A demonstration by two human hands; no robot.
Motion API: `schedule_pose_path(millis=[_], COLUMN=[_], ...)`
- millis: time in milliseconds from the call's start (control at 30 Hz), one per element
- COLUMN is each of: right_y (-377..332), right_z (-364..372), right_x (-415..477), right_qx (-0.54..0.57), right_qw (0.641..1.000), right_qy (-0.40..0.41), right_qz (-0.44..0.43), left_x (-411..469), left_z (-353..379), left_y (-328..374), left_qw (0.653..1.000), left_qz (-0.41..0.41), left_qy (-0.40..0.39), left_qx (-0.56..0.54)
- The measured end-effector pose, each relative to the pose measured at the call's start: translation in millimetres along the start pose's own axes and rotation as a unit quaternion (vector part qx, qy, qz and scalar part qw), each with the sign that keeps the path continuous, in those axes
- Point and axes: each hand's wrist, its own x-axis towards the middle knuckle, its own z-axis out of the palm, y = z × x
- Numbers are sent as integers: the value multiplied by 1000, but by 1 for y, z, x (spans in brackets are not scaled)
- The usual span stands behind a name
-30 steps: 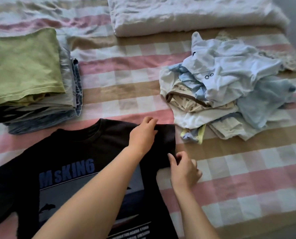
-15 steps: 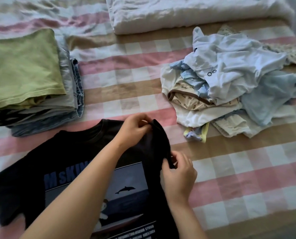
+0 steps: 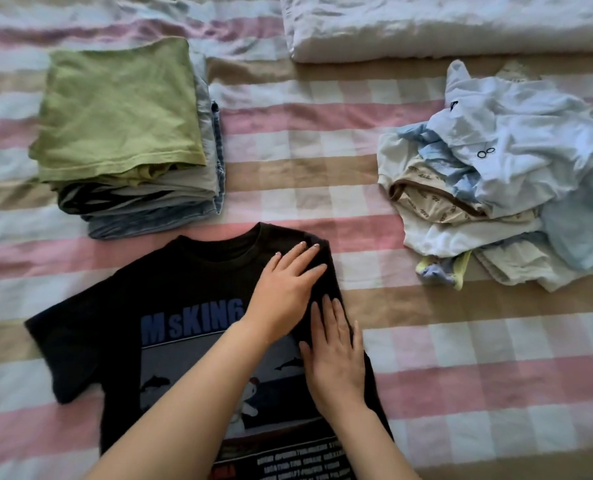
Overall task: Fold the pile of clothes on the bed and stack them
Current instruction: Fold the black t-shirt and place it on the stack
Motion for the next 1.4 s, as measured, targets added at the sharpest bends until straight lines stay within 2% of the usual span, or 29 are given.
schedule_pose_path(millis=[67,133,200,300,400,567,700,833,967,1067,1133,1300,1400], right_y=[0,0,-1,-5,-30,-111,-178,-232,-272,-295,-306,-324,-325], right_z=[3,4,3,-3,-14,-11,3,21,37,46,49,49,41], right_x=[2,1,4,8,19,52,68,83,99,108,112,120,124], right_qx=[-18,-23,-2,77,154,178,176,171,118,80,68,26,42], right_qw=[999,997,997,996,987,971,958,942,933,923,921,916,912], right_qy=[-41,-72,-79,-32,43,9,-40,-88,-105,-132,-144,-181,-210], right_qz=[4,14,21,34,-28,-160,-223,-275,-323,-352,-354,-357,-350], left_x=[0,2,9,10,-23,-116,-178,-219,-237,-239,-237,-233,-235], left_z=[18,29,30,13,-19,-66,-82,-81,-74,-72,-71,-68,-71], left_y=[-4,-7,-6,-8,-35,-106,-152,-175,-177,-172,-169,-170,-170], left_qw=[993,986,985,989,979,931,889,849,813,754,719,683,690], left_qz=[-60,-107,-120,-134,-191,-313,-410,-495,-526,-557,-582,-608,-593], left_qy=[-77,-90,-84,-41,67,186,205,182,220,252,235,228,234], left_qx=[71,95,90,39,-3,-2,-8,-25,-116,-239,-297,-335,-344])
